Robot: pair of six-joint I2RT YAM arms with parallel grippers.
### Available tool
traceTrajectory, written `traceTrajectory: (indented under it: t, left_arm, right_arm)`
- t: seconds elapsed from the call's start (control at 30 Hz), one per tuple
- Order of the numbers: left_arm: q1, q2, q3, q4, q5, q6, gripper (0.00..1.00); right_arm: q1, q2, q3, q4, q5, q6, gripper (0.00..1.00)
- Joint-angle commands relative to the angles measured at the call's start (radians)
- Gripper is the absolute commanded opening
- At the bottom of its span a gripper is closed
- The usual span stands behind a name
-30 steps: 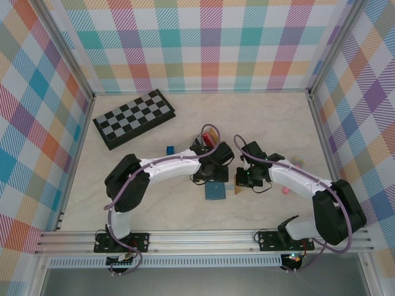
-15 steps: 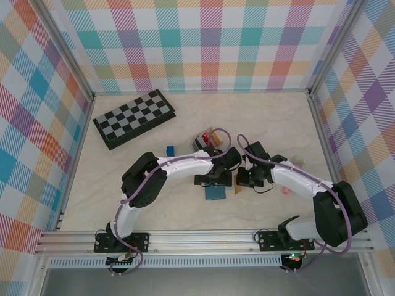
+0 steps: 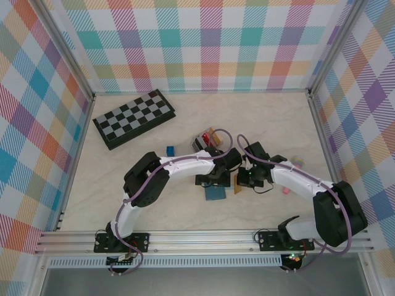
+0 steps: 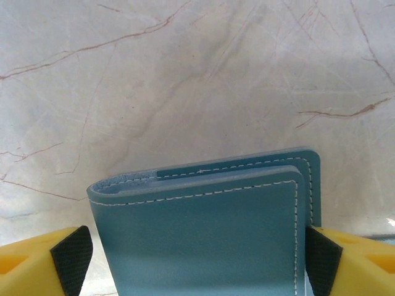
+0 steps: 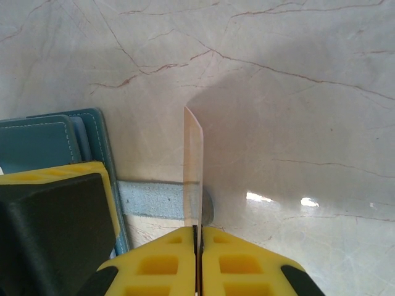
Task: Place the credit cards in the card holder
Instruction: Open the card holder at the center of the table.
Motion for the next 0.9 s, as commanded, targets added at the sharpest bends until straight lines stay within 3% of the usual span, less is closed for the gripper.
traceTrajectory:
  t: [0.0, 0.4, 0.53, 0.7, 0.87]
  left_arm:
    - [-0.010, -0.062, 0.006, -0.085, -0.056, -0.012, 0.86]
    - [-0.010, -0.217, -0.141, -0.076, -0.086, -0.047, 0.72]
    - [-0.009, -0.256, -0.207, -0.058, -0.092, -0.069, 0.58]
    - [-0.009, -0.315, -0.265, 0.011, -0.080, -0.073, 0.59]
    - [-0.007, -0.356, -0.293, 0.051, -0.089, -0.065, 0.68]
  right_arm:
    - [-0.008, 0.013, -0.019, -0.045, 0.070, 0.019, 0.08]
    - [-0.009, 0.006, -0.033, -0.034, 0.069, 0.043, 0.08]
    - [-0.008, 0.002, -0.032, -0.032, 0.064, 0.049, 0.08]
    - [-0.008, 0.006, -0.023, -0.036, 0.059, 0.051, 0.08]
    - [-0.008, 0.007, -0.019, -0.034, 0.058, 0.053, 0.08]
